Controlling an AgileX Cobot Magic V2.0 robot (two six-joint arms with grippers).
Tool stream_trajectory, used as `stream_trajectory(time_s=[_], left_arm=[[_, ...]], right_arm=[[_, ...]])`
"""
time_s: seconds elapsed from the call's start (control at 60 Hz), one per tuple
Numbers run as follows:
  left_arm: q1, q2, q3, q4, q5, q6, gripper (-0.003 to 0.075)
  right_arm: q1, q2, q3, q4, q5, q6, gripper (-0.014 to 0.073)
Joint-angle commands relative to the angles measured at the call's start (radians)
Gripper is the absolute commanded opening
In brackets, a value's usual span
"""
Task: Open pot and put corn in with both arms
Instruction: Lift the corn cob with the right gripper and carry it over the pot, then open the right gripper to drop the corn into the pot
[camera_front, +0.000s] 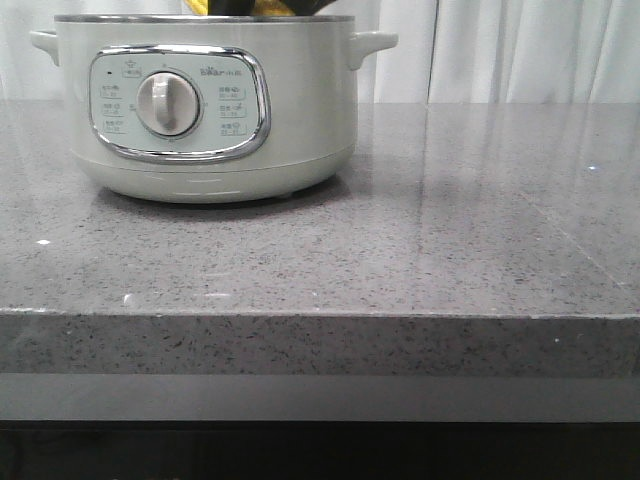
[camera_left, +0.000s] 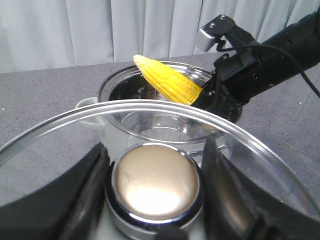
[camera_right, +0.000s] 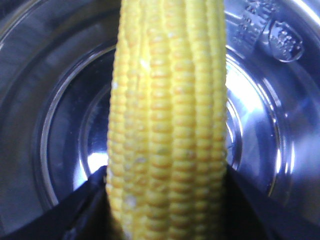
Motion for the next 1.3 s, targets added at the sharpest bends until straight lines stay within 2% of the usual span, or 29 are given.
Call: stream_trajectory(time_s=[0.0,0.133,0.466,0.699,0.783,1.016,1.282], left_arm=[[0.002,-0.004,-0.037,0.006,-0.151,-0.008,0.0146],[0.002,-0.004,-0.037,0.006,-0.151,-0.008,0.0146],[0.002,-0.004,-0.037,0.006,-0.151,-0.008,0.0146],[0.002,-0.004,-0.037,0.006,-0.151,-0.008,0.0146],[0.002,-0.004,-0.037,0.006,-0.151,-0.008,0.0146],[0.002,-0.004,-0.037,0.006,-0.151,-0.008,0.0146],[0.002,-0.004,-0.037,0.006,-0.151,-0.008,0.0146]], right_arm=[[0.001,-0.061,-0.033,0.001,-0.06,-0.008,0.0505],[0.001,-0.061,-0.033,0.001,-0.06,-0.008,0.0563],[0.001,-0.078,-0.033,0.001,-0.053,-0.006,0.0562],[-0.002,-0.176,-0.007,0.021,0.003,-0.005,0.0562],[-0.002,-0.252,0.068,0.021,-0.028,-0.005,0.0562],[-0.002,-0.545,0.435,0.021,-0.198,-0.005,0.0561],[-0.002,-0.89,0.738,0.021,-0.244,-0.005,0.0561]])
